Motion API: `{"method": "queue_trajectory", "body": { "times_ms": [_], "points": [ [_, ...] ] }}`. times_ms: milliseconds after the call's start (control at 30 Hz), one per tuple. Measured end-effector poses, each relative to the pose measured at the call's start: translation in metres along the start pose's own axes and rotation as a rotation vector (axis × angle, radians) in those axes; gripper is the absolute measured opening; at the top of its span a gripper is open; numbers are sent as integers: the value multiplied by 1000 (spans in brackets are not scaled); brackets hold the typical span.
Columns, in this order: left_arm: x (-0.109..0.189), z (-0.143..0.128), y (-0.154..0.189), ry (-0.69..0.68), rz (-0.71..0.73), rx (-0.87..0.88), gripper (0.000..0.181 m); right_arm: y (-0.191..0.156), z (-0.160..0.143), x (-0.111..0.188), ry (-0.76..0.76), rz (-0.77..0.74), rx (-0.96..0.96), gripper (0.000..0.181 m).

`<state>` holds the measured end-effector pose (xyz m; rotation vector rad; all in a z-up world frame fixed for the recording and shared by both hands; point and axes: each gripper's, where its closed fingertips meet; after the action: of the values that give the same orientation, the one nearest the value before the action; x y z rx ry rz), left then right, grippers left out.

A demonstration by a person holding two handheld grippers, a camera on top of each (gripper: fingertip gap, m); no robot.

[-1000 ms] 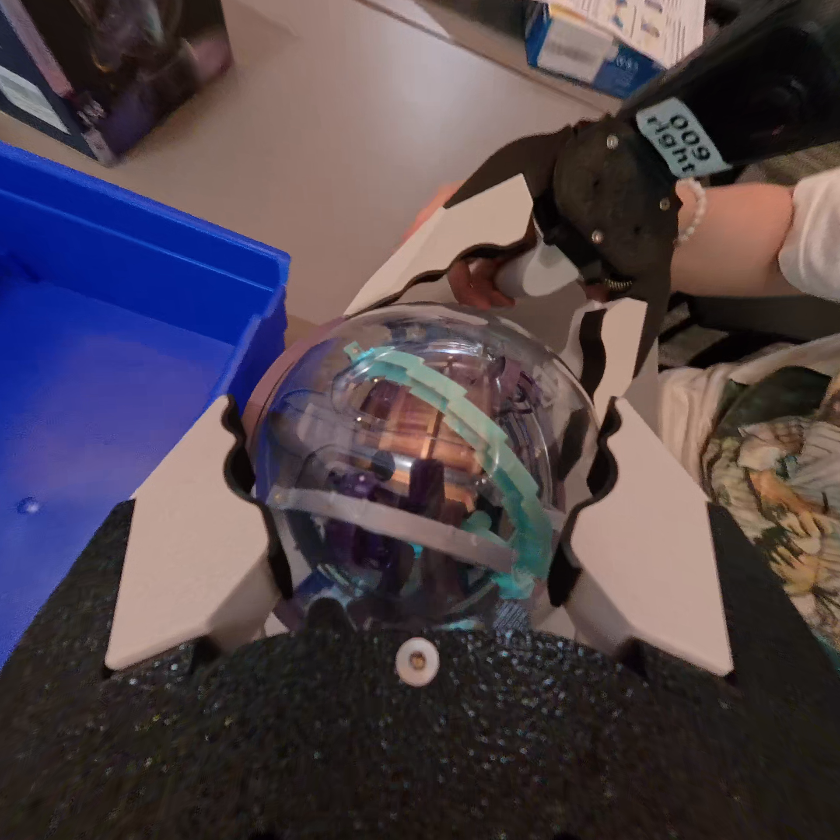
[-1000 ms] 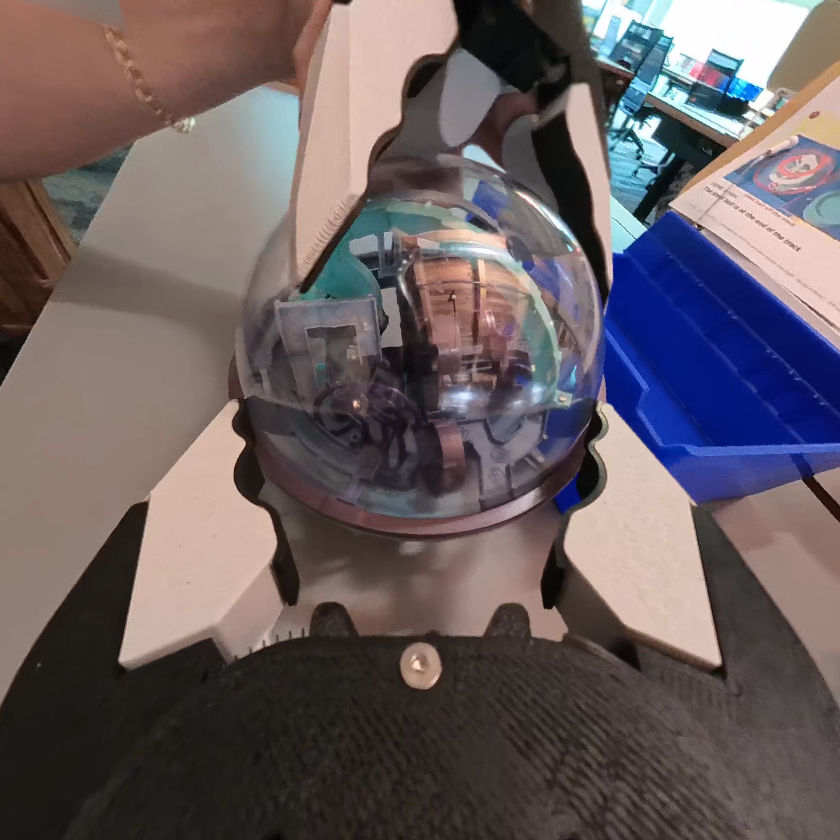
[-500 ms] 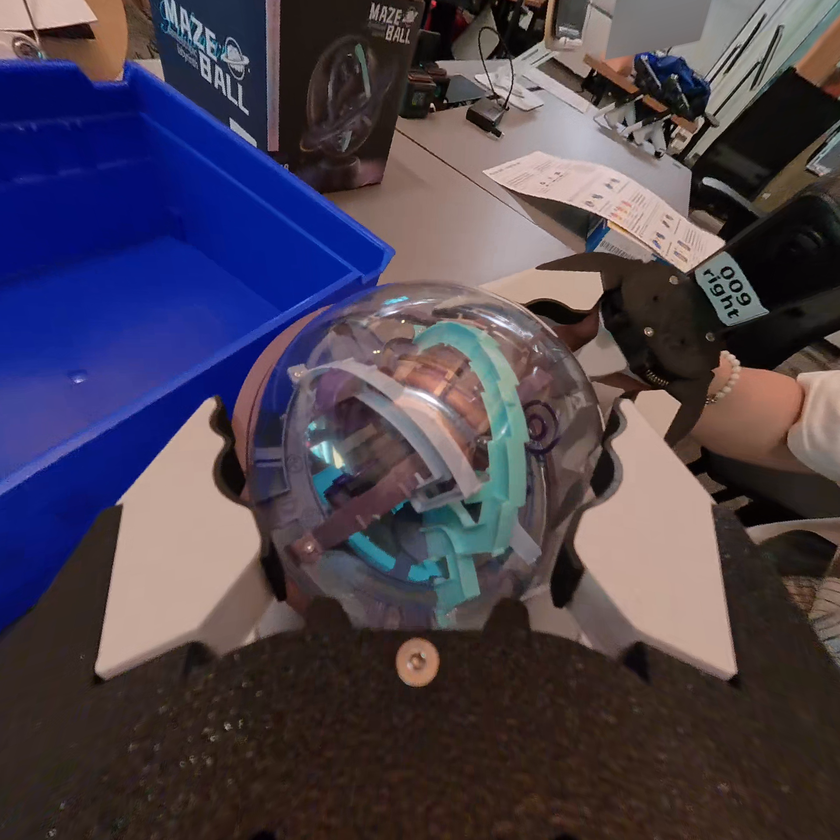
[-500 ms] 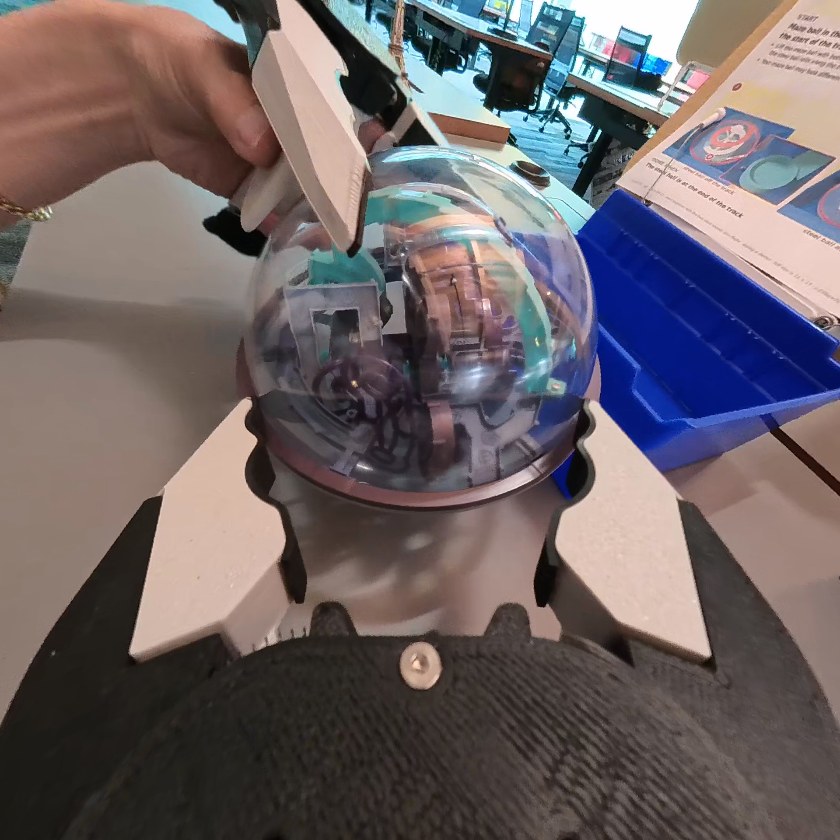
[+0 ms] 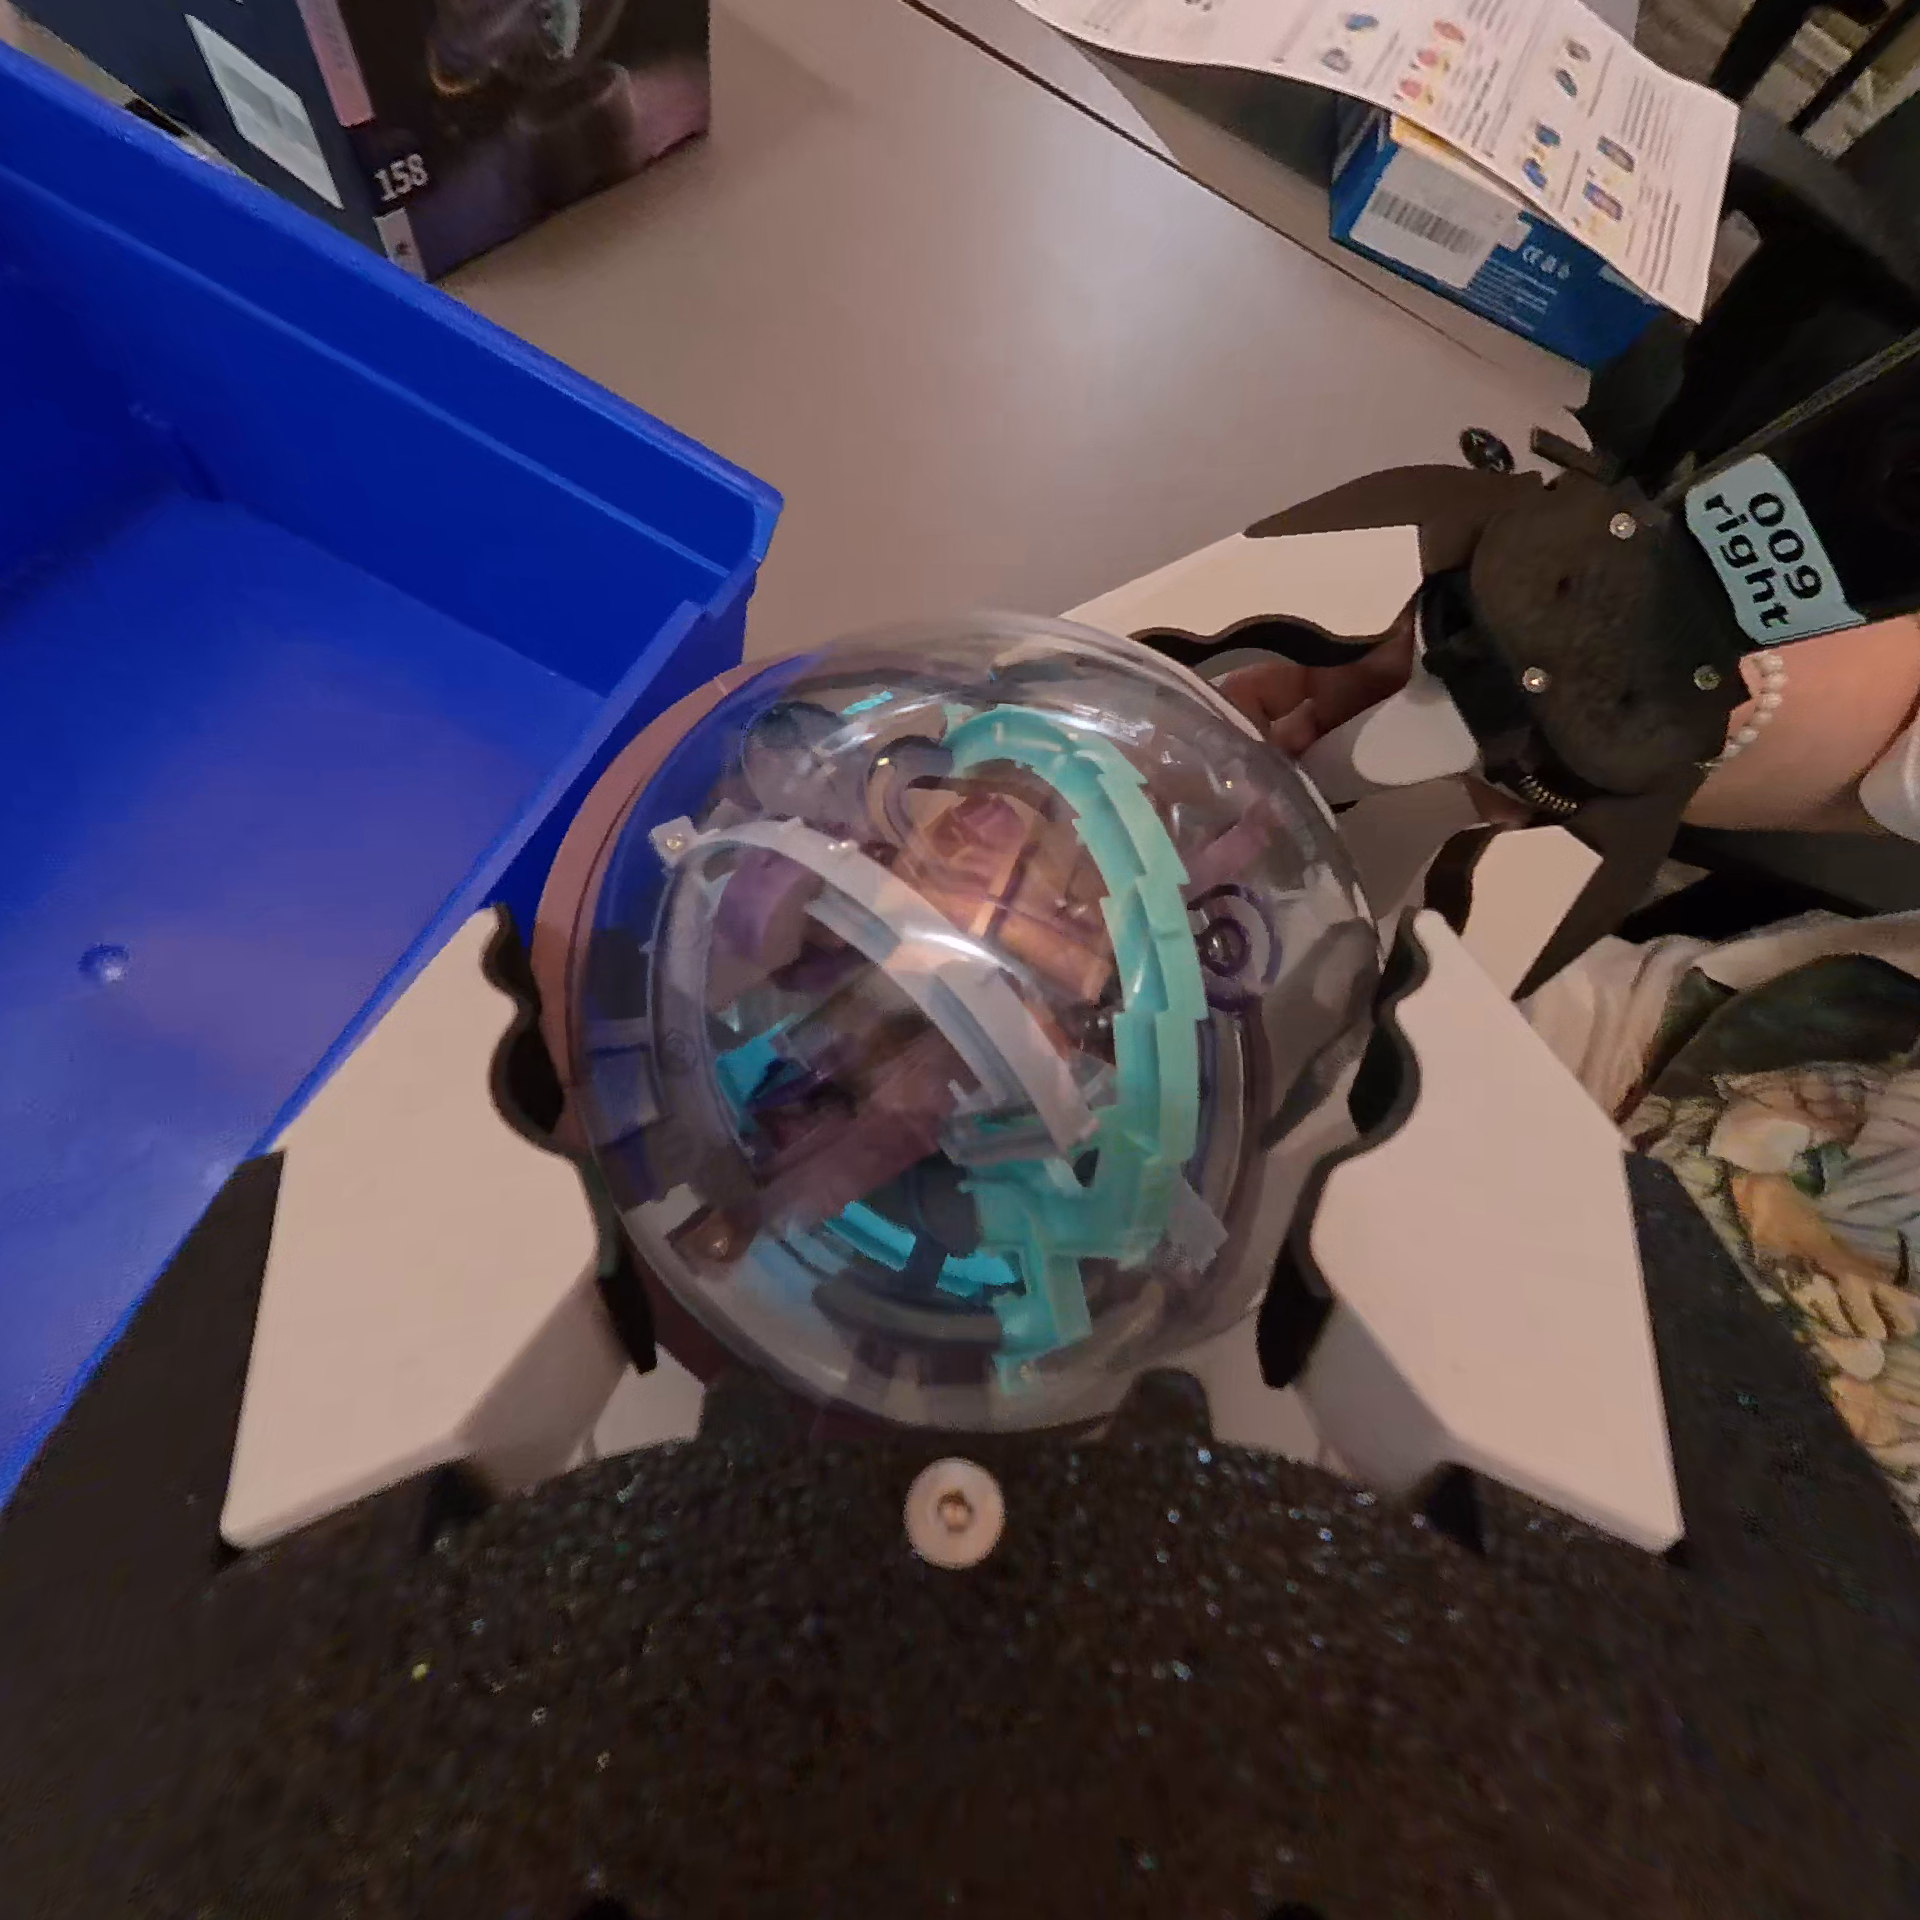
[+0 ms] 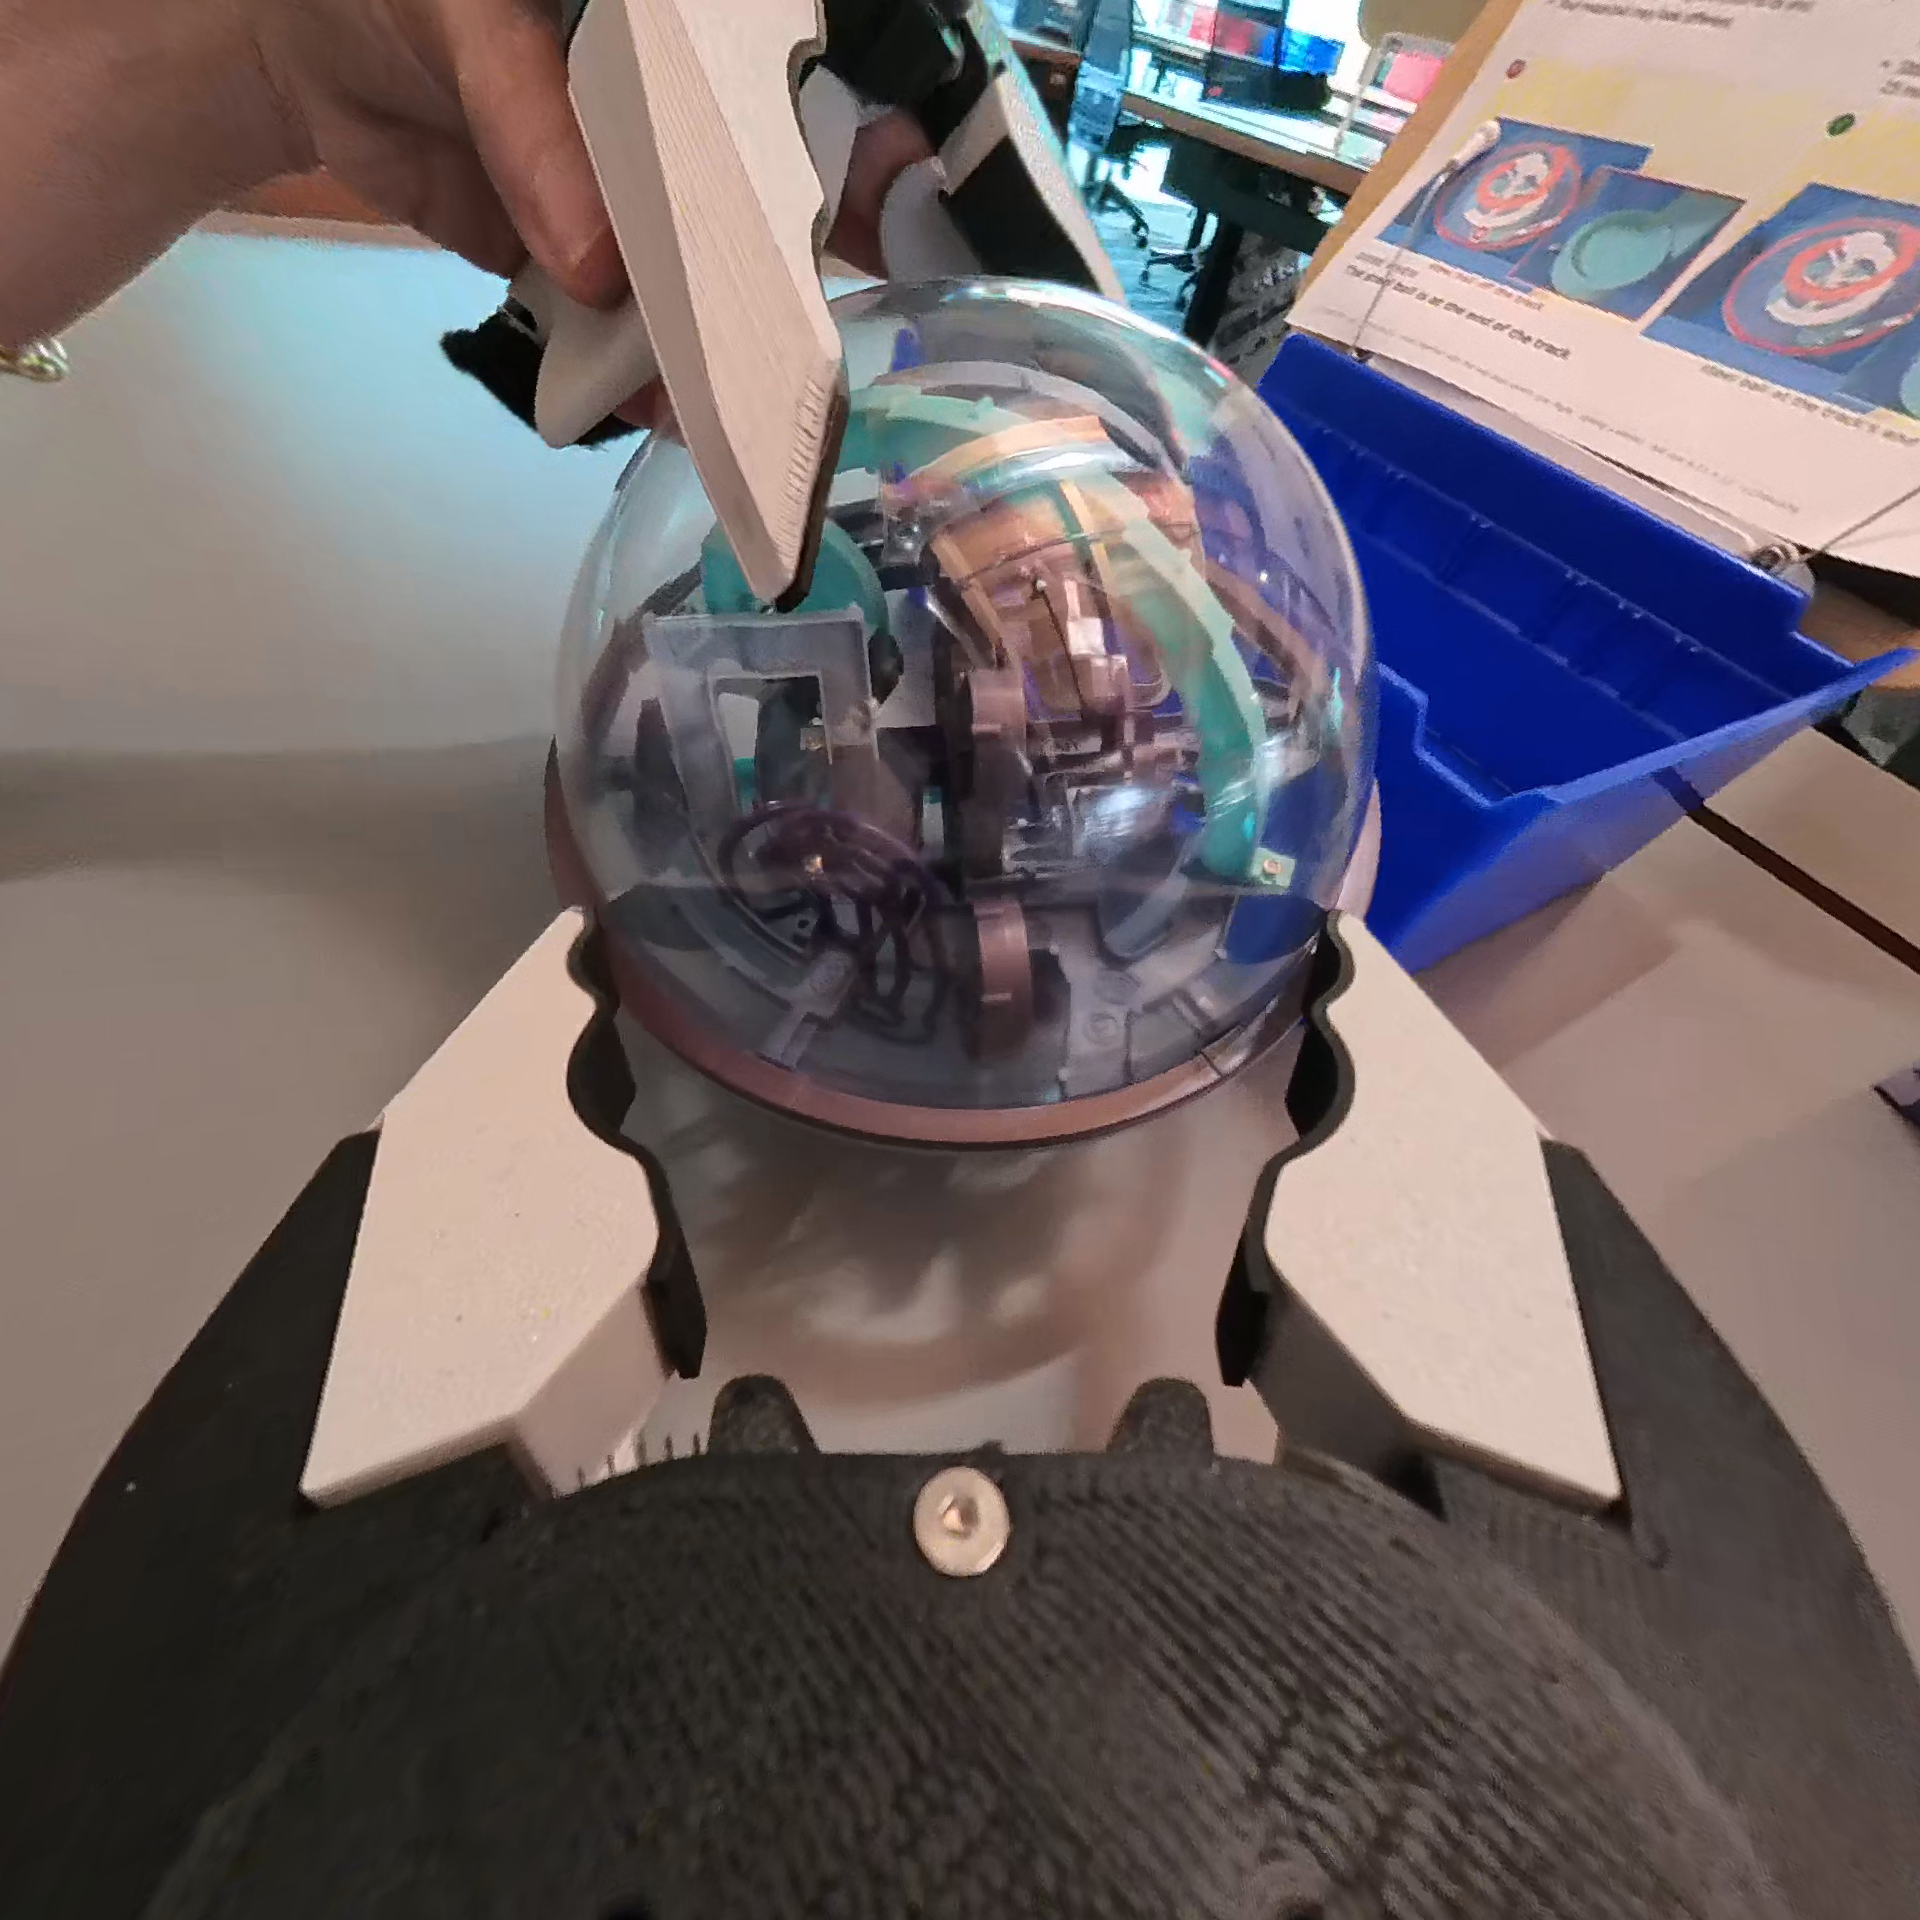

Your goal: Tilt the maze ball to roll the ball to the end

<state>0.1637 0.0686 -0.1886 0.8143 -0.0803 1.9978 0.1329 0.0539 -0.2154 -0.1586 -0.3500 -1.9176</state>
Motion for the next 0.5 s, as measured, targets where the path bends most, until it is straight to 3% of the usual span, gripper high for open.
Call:
{"method": "queue_trajectory", "body": {
  "times_ms": [367,500],
  "points": [
    [-4,-6,23,-132,-42,-165,152,-35,-16,13,-43,1,-83,130],
    [-6,-9,34,-157,-51,-213,152,-31,-10,26,-6,42,-103,120]
  ]
}}
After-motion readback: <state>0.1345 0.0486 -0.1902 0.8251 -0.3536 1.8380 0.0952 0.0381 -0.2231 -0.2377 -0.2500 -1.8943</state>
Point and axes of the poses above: each gripper's, where its closed fingertips meet, x back along the fingers, z out of its top, y = z × x across the jaws, and after that the axes turned 2 degrees about y, right-handed
